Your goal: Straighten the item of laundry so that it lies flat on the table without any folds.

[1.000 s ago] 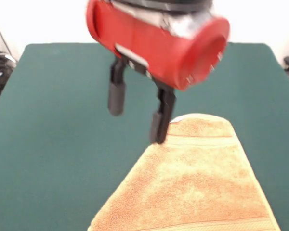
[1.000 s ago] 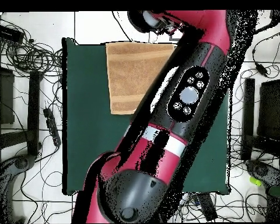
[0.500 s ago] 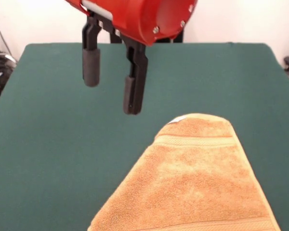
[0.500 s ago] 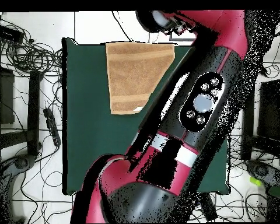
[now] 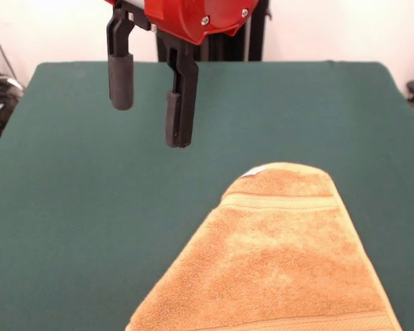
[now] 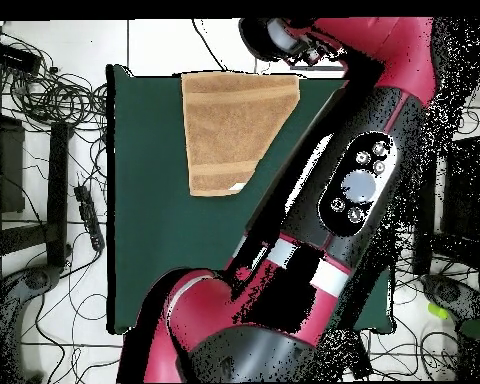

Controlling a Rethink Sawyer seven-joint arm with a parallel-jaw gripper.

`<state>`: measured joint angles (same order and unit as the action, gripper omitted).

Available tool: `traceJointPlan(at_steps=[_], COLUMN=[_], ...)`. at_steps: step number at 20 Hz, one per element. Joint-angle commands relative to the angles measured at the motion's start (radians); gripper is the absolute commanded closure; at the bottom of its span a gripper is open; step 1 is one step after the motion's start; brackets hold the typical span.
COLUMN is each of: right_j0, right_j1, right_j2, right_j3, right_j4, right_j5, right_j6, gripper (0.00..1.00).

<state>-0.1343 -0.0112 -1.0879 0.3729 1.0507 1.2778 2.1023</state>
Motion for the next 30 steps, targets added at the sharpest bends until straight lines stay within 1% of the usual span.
traceJointPlan(at_steps=[1, 5, 10, 12, 16, 21, 23, 27, 30], right_j0=[0.063, 0.072, 0.096, 0.098, 0.087, 0.072, 0.062, 0.040, 0.026], right_j1=[0.008, 0.019, 0.008, 0.010, 0.041, 0.057, 0.074, 0.117, 0.150], right_j2=[0.182, 0.216, 0.289, 0.313, 0.338, 0.384, 0.392, 0.385, 0.351], right_j3=[0.144, 0.157, 0.234, 0.247, 0.216, 0.213, 0.186, 0.122, 0.063], right_j4=[-0.080, -0.106, -0.153, -0.164, -0.185, -0.207, -0.215, -0.218, -0.209], right_j5=[0.023, -0.028, -0.124, -0.148, -0.175, -0.216, -0.217, -0.219, -0.192], right_j6=[0.049, 0.068, 0.049, 0.051, 0.077, 0.073, 0.086, 0.123, 0.164], gripper=[0.00, 0.00, 0.00, 0.00, 0.00, 0.00, 0.00, 0.00, 0.00])
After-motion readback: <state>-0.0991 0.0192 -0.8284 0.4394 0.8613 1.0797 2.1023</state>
